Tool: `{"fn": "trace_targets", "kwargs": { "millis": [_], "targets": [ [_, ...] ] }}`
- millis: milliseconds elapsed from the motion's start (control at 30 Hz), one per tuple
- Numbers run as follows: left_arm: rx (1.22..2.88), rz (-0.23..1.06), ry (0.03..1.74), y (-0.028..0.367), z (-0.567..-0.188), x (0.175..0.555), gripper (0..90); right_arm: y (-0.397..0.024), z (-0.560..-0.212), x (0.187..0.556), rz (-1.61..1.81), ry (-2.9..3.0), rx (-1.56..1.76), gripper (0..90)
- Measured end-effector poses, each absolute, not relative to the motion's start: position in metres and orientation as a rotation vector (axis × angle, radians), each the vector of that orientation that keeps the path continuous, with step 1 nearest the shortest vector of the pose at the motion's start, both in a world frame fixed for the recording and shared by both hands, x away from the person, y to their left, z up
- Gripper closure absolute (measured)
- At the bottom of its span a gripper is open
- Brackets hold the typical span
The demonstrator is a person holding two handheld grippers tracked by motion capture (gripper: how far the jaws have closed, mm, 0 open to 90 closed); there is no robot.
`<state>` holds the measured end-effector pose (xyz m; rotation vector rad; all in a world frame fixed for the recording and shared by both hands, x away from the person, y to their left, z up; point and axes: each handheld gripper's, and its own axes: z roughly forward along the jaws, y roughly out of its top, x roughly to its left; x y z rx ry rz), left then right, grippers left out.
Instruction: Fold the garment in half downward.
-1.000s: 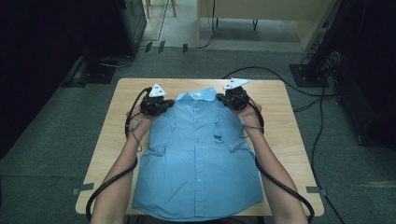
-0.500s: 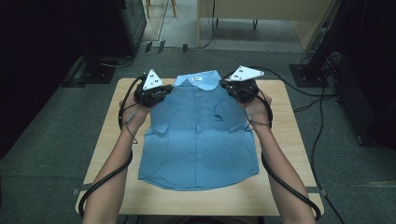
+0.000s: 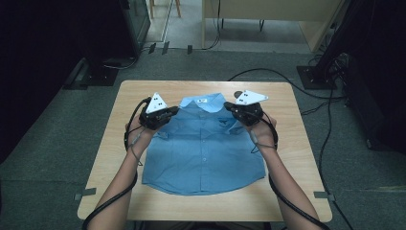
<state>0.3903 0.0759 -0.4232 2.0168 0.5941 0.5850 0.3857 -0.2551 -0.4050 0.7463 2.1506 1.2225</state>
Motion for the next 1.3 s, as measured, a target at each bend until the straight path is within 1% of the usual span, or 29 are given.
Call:
{"fn": "trace_targets", "kwargs": {
  "millis": [33, 133, 567, 700, 733, 767, 800, 867, 1000, 1033, 1300],
  "targets": [
    [2.017, 0.585, 0.594, 0.076, -0.423, 0.39, 86.9, -0.255, -0.413, 0.377, 1.235, 2.158, 0.747, 89.7],
    [2.014, 0.58, 0.59, 0.077, -0.427, 0.384, 86.9, -0.255, -0.414, 0.375, 1.235, 2.158, 0.749, 89.7],
    [2.009, 0.545, 0.596, 0.078, -0.445, 0.365, 86.7, -0.255, -0.441, 0.355, 1.244, 2.202, 0.75, 89.7],
    [2.016, 0.544, 0.585, 0.078, -0.446, 0.359, 86.7, -0.257, -0.442, 0.35, 1.252, 2.2, 0.749, 89.7],
    [2.019, 0.543, 0.572, 0.079, -0.45, 0.349, 86.7, -0.257, -0.443, 0.348, 1.256, 2.203, 0.749, 89.7],
    [2.019, 0.543, 0.572, 0.079, -0.45, 0.349, 86.3, -0.257, -0.443, 0.348, 1.256, 2.203, 0.749, 89.7],
    [2.019, 0.543, 0.572, 0.079, -0.45, 0.349, 86.3, -0.255, -0.445, 0.337, 1.252, 2.212, 0.721, 89.7],
    [2.019, 0.543, 0.572, 0.079, -0.45, 0.349, 86.3, -0.255, -0.445, 0.337, 1.252, 2.212, 0.721, 89.7],
    [2.007, 0.518, 0.579, 0.08, -0.453, 0.343, 86.4, -0.254, -0.448, 0.332, 1.256, 2.222, 0.711, 89.6],
    [1.998, 0.487, 0.576, 0.079, -0.453, 0.338, 86.4, -0.254, -0.449, 0.33, 1.258, 2.227, 0.71, 89.7],
    [2.009, 0.473, 0.577, 0.081, -0.456, 0.329, 86.4, -0.259, -0.455, 0.317, 1.296, 2.243, 0.719, 89.6]
  ]
}}
